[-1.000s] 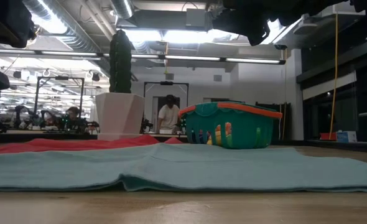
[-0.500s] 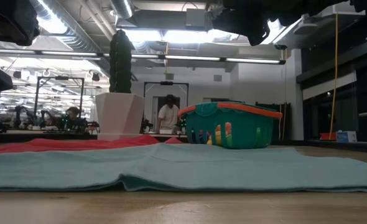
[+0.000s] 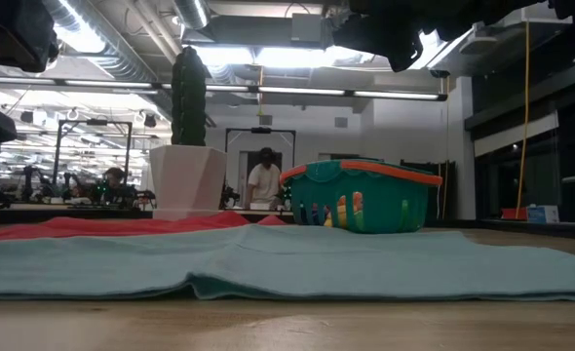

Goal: Build produce basket
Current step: Put the red cherry into the blue basket

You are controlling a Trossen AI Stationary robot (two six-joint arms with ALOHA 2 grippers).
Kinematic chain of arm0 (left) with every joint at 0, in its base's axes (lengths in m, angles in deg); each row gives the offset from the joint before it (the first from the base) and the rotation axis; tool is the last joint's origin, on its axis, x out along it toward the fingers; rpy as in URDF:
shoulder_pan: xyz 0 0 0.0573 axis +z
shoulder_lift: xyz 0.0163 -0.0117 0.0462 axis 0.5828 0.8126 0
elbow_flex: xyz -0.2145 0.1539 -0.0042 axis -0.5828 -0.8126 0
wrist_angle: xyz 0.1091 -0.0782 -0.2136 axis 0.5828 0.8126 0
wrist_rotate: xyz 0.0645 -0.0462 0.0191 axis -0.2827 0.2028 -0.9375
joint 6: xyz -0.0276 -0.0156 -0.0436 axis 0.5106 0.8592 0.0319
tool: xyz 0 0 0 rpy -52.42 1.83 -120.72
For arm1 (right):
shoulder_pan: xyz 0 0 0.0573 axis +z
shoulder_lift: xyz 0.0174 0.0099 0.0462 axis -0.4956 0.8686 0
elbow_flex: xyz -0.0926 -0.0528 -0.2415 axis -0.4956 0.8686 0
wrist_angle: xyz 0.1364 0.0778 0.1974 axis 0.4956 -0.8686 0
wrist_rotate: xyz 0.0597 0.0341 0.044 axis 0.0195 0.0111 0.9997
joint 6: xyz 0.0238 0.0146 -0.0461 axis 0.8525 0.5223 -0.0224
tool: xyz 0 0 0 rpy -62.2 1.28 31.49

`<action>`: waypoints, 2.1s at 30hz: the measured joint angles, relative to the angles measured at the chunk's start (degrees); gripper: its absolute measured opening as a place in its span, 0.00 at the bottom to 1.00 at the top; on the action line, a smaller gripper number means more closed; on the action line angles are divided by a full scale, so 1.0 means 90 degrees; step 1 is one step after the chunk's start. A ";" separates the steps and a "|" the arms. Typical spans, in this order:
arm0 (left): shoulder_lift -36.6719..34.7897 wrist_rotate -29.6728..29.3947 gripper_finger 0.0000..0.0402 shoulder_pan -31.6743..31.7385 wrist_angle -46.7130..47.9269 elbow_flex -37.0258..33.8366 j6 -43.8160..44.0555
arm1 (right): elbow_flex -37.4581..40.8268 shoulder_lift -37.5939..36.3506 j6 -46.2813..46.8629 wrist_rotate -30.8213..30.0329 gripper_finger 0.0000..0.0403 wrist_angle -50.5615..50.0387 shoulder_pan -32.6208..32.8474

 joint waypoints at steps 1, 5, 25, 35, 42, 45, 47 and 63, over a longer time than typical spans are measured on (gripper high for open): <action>0.0000 0.0002 0.29 0.0000 0.0012 0.0000 0.0000 | 0.0000 0.0000 0.0000 0.0001 0.57 0.0000 0.0000; 0.0000 0.0077 0.27 0.0000 0.0073 0.0000 0.0000 | 0.0000 0.0000 0.0001 0.0001 0.57 0.0000 0.0000; -0.0167 0.0262 0.22 0.0005 0.0224 0.0022 -0.0145 | 0.0001 0.0000 -0.0014 0.0000 0.57 -0.0003 0.0000; -0.0882 -0.0695 0.22 -0.0241 0.0510 0.0121 -0.0543 | 0.0005 -0.0005 -0.0056 -0.0002 0.57 0.0063 0.0000; -0.1508 -0.2012 0.22 -0.0692 0.0749 0.0121 -0.0749 | 0.0005 -0.0019 -0.0141 -0.0007 0.57 0.0053 0.0002; -0.1712 -0.2572 0.23 -0.0897 0.0848 0.0121 -0.0841 | 0.0005 -0.0022 0.0028 -0.0027 0.57 0.0001 0.0050; -0.1818 -0.2854 0.22 -0.1031 0.0881 0.0100 -0.0845 | 0.0005 -0.0030 0.0169 -0.0083 0.57 -0.0078 0.0181; -0.1984 -0.4358 0.22 -0.1165 -0.1626 -0.1159 -0.1683 | 0.0799 -0.0078 0.0108 -0.1623 0.57 0.1699 0.1482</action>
